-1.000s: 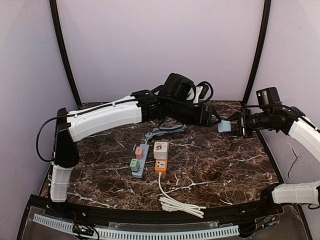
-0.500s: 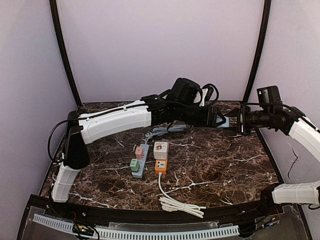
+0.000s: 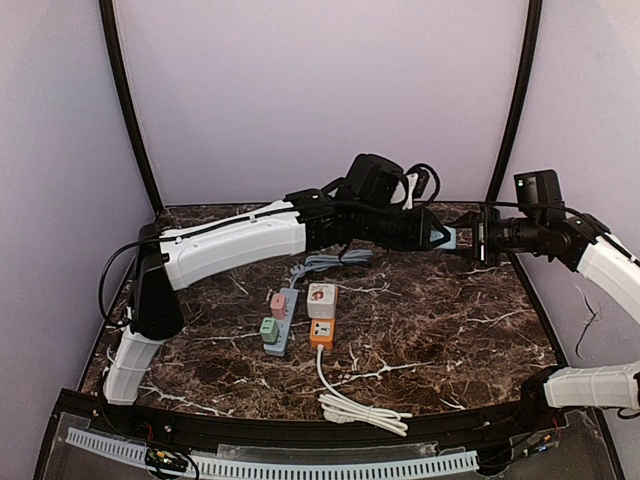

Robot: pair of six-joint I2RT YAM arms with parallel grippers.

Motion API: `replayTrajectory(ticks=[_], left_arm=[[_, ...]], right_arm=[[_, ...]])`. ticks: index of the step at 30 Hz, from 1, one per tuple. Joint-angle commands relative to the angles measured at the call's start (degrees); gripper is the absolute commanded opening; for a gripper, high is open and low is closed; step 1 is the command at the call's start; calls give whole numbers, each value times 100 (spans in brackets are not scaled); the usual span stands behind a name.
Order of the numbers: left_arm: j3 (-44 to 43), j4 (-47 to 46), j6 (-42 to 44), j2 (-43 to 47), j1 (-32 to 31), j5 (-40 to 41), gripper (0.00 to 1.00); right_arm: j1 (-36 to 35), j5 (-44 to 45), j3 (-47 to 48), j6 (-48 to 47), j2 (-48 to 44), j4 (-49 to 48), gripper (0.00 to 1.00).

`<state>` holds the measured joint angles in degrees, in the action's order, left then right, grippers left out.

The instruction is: Insert the plug

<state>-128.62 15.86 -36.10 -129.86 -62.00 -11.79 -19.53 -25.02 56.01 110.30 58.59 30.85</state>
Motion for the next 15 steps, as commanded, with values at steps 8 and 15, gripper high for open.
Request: replayTrajectory(ticks=[8, 15], left_arm=[[-238, 36, 28, -74, -6, 3, 1], [-235, 206, 33, 16, -11, 37, 1]], right_arm=[[-59, 56, -98, -112, -164, -504, 14], [-60, -30, -239, -473, -223, -555, 90]])
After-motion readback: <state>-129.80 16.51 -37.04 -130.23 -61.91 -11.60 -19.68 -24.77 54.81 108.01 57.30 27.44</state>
